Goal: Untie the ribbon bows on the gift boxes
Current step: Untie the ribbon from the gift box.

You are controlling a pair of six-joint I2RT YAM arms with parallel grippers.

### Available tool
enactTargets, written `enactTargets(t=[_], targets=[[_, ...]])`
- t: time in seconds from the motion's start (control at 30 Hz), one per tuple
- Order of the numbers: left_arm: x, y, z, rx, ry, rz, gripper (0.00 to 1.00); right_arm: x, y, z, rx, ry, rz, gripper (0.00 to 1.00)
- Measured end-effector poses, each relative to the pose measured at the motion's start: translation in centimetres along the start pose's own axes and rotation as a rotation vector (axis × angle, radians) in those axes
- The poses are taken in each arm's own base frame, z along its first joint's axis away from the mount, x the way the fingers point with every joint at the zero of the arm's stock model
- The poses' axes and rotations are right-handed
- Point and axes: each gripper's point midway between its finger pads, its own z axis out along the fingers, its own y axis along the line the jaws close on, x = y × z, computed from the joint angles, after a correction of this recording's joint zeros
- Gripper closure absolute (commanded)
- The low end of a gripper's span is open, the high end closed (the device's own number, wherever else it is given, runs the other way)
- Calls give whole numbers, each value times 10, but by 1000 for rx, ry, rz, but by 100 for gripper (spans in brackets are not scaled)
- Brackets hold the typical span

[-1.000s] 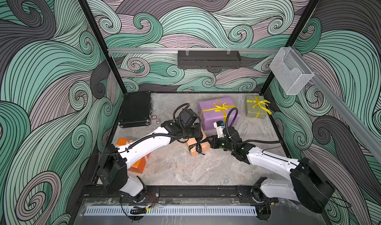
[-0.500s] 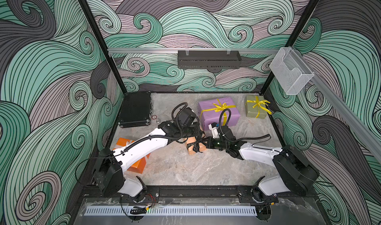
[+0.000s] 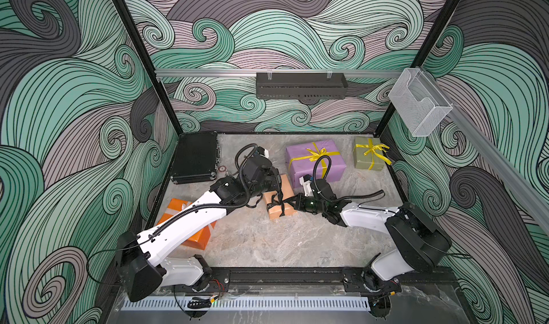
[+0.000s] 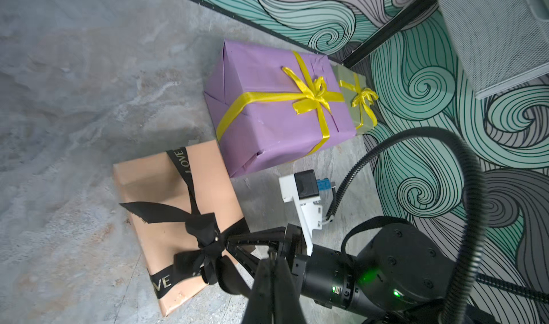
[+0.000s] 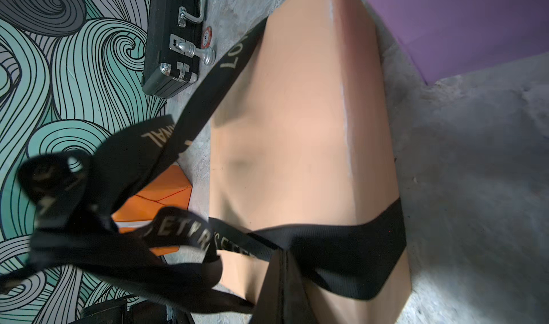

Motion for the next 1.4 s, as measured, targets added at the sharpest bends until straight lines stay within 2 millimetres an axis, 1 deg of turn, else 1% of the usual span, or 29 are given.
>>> enactTargets(t=[0.23,0.43,0.6,0.67,0.7,0.77,0.8,0.9,0.93,1.0,1.03,1.13,1.2,1.27,1.3,1.33,1.4], targets=[[-23,17,-21,-37,-77,-12,100,0,0,0,-2,2,9,97],[-41,21,-41,-27,-142,-21,100,-1,-1,0,-4,4,12,95],[-51,32,-44,-41,-160,-45,100,0,-1,0,-7,9,13,92],[-54,41,-43,-53,-161,-61,98,0,-1,0,-9,10,13,91],[-52,46,-42,-60,-157,-67,97,0,0,0,-10,10,12,90],[-45,62,-37,-84,-135,-88,90,0,0,-1,-14,12,10,89],[-40,70,-34,-97,-120,-96,89,0,0,-1,-15,13,9,89],[-23,95,-24,-132,-67,-122,94,0,1,-1,-19,15,6,88],[-19,99,-22,-138,-51,-119,98,0,2,-1,-20,15,4,88],[-14,105,-20,-144,-22,-101,98,0,2,-1,-23,17,1,86],[-12,106,-20,-142,-11,-87,95,0,2,-1,-24,17,-1,85],[-7,111,-20,-166,33,-39,76,0,4,-1,-30,19,-9,83],[1,117,-19,-190,74,-14,55,0,4,-2,-33,18,-15,81],[13,123,-19,-204,120,5,29,0,5,-2,-36,19,-23,79],[18,126,-18,-210,138,11,20,0,6,-2,-37,19,-27,79],[25,129,-17,-212,160,13,14,0,6,-2,-38,19,-30,79],[40,136,-15,-217,203,17,7,0,7,-3,-41,20,-34,76]])
